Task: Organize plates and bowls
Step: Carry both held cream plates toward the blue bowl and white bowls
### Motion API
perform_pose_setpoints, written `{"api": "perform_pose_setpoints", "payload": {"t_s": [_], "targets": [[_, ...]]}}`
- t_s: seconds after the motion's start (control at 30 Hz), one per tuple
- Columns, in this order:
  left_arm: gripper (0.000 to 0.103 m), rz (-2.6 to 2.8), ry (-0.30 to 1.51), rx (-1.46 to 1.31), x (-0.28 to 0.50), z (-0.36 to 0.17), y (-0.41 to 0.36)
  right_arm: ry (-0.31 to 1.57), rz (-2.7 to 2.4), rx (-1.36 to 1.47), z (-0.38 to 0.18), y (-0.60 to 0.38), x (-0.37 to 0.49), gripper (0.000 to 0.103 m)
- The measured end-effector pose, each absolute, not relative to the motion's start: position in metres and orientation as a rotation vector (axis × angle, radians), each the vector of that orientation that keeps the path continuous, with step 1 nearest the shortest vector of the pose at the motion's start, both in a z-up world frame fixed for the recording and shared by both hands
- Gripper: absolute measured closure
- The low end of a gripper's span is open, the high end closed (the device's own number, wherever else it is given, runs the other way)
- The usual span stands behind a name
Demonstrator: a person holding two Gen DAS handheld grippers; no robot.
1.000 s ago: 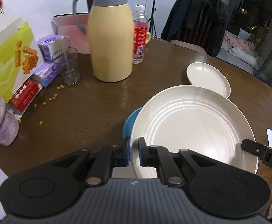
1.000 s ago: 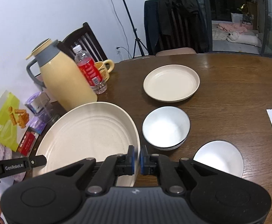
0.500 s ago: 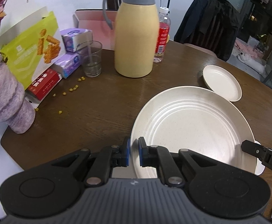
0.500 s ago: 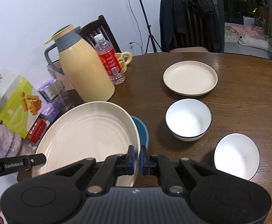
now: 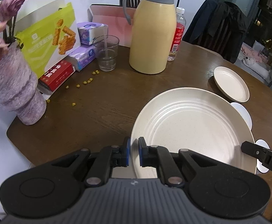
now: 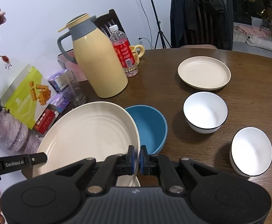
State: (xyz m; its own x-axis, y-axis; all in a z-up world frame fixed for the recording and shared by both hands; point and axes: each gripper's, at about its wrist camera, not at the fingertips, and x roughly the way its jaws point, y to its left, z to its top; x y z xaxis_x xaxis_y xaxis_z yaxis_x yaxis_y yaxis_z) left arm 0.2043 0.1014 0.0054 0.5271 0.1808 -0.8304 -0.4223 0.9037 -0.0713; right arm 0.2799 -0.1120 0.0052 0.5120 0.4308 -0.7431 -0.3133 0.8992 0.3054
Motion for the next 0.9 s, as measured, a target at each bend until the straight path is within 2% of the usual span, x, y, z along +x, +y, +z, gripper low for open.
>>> {"api": "perform_pose_setpoints", "payload": {"t_s": [0.9], "targets": [[0.095, 0.431, 0.995, -0.329, 0.167, -0.021, 0.135, 0.968, 0.529, 0.077, -0.022, -0.075, 0.254, 0.097]]}}
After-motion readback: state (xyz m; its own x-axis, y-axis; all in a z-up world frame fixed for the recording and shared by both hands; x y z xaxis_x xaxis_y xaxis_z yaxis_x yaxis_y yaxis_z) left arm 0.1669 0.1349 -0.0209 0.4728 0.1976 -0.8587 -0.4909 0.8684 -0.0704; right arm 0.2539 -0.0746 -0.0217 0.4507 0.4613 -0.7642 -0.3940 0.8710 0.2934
